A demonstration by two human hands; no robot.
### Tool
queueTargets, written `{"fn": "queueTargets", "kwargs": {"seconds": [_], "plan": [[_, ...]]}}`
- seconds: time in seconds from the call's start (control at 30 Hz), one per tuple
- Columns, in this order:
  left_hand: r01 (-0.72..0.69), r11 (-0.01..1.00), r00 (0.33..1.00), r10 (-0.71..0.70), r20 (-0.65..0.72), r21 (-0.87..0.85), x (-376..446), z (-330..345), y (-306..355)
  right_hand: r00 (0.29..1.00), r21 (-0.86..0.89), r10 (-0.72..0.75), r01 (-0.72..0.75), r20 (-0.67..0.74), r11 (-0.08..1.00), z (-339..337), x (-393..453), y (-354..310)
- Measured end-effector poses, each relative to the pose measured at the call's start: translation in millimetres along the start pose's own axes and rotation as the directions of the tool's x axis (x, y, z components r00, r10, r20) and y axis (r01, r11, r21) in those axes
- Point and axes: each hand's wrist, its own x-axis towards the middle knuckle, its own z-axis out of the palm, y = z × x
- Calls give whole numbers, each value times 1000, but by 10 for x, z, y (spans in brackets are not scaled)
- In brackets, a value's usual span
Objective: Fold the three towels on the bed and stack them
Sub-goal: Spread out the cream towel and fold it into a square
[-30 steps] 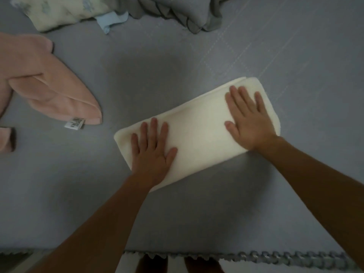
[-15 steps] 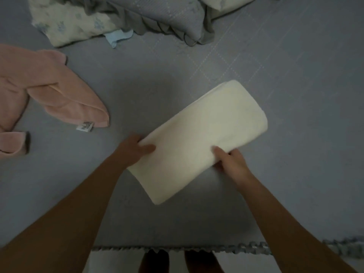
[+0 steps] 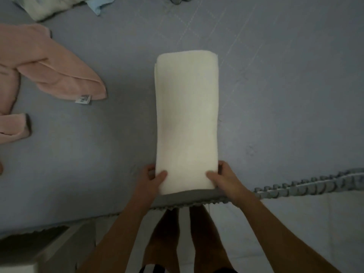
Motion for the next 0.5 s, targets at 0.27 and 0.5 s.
{"fn": "queueTargets", "kwargs": {"seconds": [0.27,0.5], "plan": [[68,998,994,-67,-91,9,-924,-330,19,1000,246,22,-24,14,969,-12,-1200,122],[-316,948,948,317,37,-35,-693,-235,1134,993,360,-81,107,-88,927,-254,-871,-880]]}}
